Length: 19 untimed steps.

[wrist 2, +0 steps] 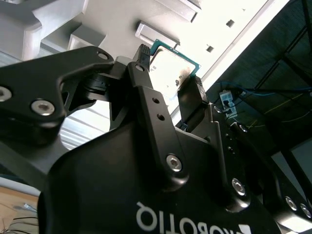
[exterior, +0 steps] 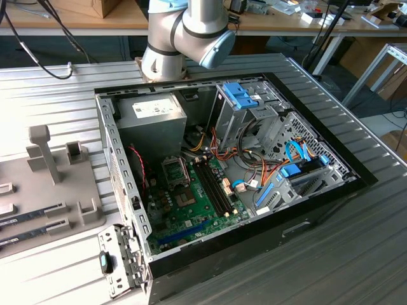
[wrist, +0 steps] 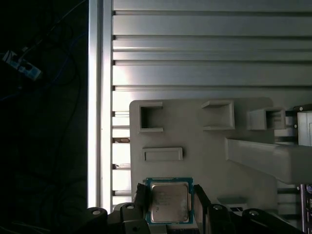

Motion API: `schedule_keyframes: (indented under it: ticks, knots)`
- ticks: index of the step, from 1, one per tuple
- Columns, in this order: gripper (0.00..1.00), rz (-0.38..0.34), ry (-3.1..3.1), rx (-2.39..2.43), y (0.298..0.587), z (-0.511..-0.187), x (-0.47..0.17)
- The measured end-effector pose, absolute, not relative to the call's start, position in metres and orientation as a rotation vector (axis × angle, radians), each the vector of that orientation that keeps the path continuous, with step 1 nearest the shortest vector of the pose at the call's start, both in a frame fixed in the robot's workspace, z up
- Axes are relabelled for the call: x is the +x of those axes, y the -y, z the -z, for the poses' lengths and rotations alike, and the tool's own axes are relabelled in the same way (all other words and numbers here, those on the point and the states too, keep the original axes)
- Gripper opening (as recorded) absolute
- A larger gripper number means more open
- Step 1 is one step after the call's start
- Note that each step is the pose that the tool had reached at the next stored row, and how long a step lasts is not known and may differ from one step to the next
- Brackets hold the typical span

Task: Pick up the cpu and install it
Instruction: 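Pick up the cpu and move it towards the insertion slot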

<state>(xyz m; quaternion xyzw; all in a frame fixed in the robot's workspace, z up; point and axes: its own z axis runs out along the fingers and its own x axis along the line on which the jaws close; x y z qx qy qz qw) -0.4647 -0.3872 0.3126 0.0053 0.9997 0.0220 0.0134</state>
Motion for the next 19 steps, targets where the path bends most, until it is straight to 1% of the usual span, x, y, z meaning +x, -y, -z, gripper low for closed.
schedule_keyframes:
  ticks: [19]
  knots:
    - [0.47, -0.068, -3.114, 0.016, 0.3872, -0.3177, -0.4647]
